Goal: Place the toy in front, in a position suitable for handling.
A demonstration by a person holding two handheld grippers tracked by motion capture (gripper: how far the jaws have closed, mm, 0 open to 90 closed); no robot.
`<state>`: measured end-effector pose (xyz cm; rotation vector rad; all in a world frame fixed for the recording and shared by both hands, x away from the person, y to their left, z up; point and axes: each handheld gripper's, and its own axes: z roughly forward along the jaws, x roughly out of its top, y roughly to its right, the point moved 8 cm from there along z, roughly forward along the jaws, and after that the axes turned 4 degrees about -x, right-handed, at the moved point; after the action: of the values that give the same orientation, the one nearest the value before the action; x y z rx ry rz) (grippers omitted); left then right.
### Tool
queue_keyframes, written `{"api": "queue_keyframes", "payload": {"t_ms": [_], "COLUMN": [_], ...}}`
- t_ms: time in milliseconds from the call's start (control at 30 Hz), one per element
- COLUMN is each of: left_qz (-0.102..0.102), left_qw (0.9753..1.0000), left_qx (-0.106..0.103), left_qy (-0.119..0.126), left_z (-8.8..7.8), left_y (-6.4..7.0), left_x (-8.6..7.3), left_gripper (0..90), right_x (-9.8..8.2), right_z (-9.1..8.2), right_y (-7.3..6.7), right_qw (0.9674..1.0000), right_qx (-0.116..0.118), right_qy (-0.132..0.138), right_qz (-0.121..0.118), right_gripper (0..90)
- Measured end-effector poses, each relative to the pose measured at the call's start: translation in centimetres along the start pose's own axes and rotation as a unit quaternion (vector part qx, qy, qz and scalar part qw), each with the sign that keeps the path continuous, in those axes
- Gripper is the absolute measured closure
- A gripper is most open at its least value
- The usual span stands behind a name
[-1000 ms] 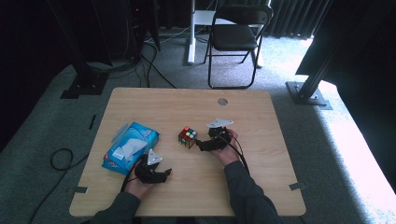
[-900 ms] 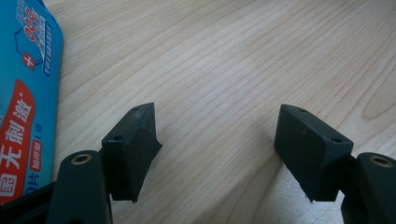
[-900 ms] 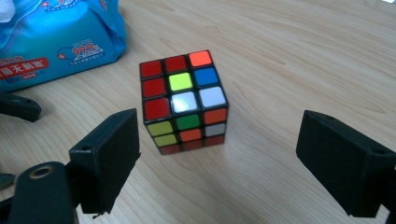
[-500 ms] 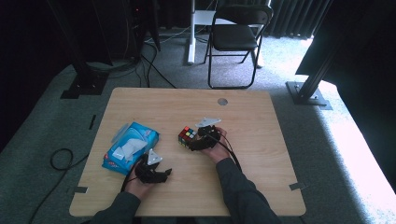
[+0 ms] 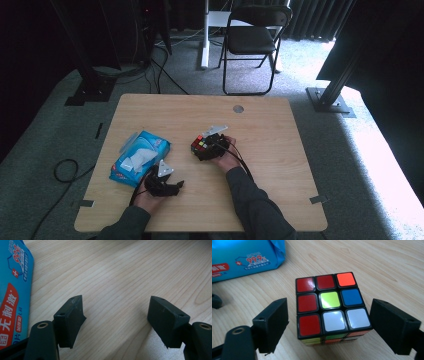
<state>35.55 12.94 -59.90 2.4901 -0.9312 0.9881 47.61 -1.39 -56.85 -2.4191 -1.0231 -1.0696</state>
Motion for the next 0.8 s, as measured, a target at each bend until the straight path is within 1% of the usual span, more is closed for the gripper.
{"api": "queue_keyframes", "payload": {"t_ms": [67,100,167,300,367,433,500,600,667,800], "left_qz": [0.0,0.0,0.0,-0.001,0.0,-0.001,0.0,0.0,-0.001,0.0], "left_qw": [1.0,1.0,1.0,1.0,1.0,1.0,1.0,1.0,1.0,1.0], "left_qx": [0.0,0.0,0.0,0.0,0.0,0.001,0.0,0.001,0.001,0.001], "left_qy": [0.0,0.0,0.0,0.002,0.001,0.002,0.002,0.002,0.003,0.003], "left_z": [0.0,0.0,0.01,0.02,0.03,0.05,0.06,0.07,0.1,0.12], "left_y": [0.0,0.0,0.0,0.0,-0.01,-0.01,-0.01,-0.01,0.0,-0.01], "left_x": [0.0,0.0,0.0,0.01,0.02,0.03,0.03,0.04,0.05,0.07], "left_gripper": [28.9,28.8,28.8,28.7,28.6,28.4,28.2,28.0,27.7,27.5], "right_x": [-0.07,-0.07,-0.07,-0.15,-0.3,-0.34,-0.33,-0.31,-0.34,-0.35], "right_z": [0.18,0.25,0.37,0.6,0.73,0.76,0.74,0.68,0.64,0.55], "right_y": [0.1,0.06,0.02,0.0,0.09,0.04,0.01,-0.05,-0.14,-0.17], "right_qw": [1.0,1.0,1.0,1.0,0.9999,0.9999,0.9999,0.9999,0.9997,0.9996], "right_qx": [-0.002,0.003,0.004,0.007,0.002,0.007,0.01,0.008,0.013,0.015], "right_qy": [0.0,0.0,-0.001,-0.003,-0.007,-0.006,-0.004,-0.002,0.0,0.003], "right_qz": [-0.002,-0.001,-0.002,-0.005,-0.008,-0.003,-0.006,-0.015,-0.02,-0.024], "right_gripper": [16.5,17.1,18.6,24.4,27.8,30.3,33.0,33.5,33.6,33.8]}}
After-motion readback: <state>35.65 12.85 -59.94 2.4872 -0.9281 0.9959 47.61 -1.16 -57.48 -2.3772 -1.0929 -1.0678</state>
